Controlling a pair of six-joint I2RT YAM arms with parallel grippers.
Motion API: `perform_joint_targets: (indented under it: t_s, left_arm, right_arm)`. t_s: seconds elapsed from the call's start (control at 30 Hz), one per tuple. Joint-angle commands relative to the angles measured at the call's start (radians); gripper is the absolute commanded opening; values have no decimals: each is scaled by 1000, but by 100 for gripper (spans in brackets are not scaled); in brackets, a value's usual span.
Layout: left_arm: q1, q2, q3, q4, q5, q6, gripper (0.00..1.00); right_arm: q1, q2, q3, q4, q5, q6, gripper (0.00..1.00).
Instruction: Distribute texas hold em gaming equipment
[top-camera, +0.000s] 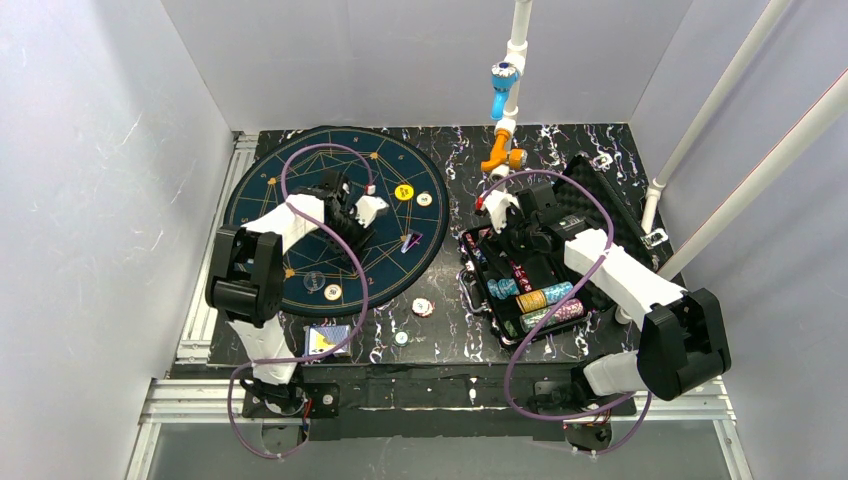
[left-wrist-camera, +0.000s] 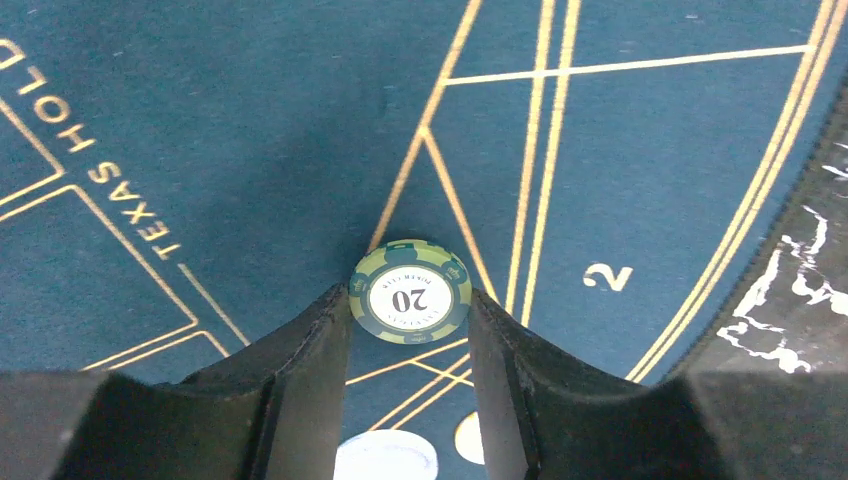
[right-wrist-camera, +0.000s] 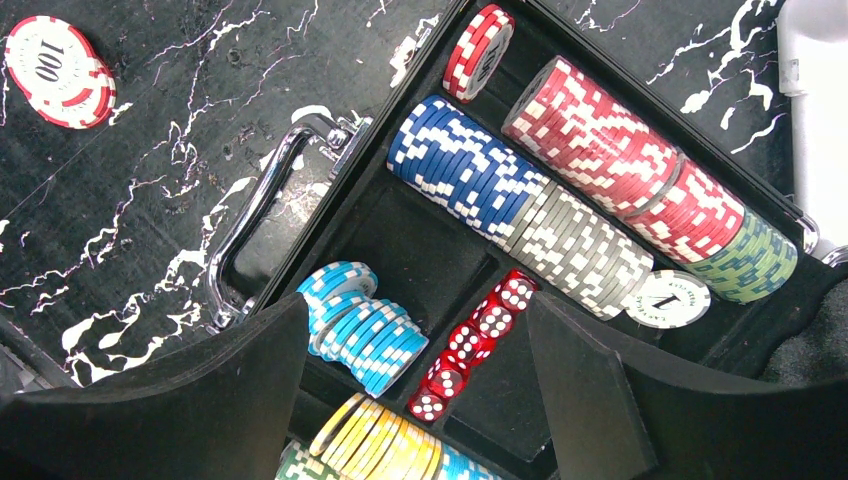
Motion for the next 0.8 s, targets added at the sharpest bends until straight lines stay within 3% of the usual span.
perform_joint_targets:
  t_s: [0.0, 0.1, 0.23, 0.37, 0.6, 0.77]
  left_arm:
    - [57, 11, 71, -3, -13, 11, 49]
    - [90, 26, 94, 1, -38, 0, 62]
    - [100, 9, 78, 17, -52, -6, 66]
    - [86, -114, -5, 5, 124, 54, 65]
    - [-187, -434, -265, -27, 160, 228, 66]
    - [-457, -532, -394, -32, 35, 243, 66]
  right_arm:
    - [-4, -1, 6, 30, -1, 4, 88]
    - [-4, -1, 5, 29, -2, 5, 88]
    - [-4, -3, 6, 29, -3, 4, 88]
    - [-4, -5, 6, 29, -3, 3, 88]
    - [-4, 9, 11, 26, -1, 4, 89]
    - [-4, 11, 7, 29, 4, 4, 89]
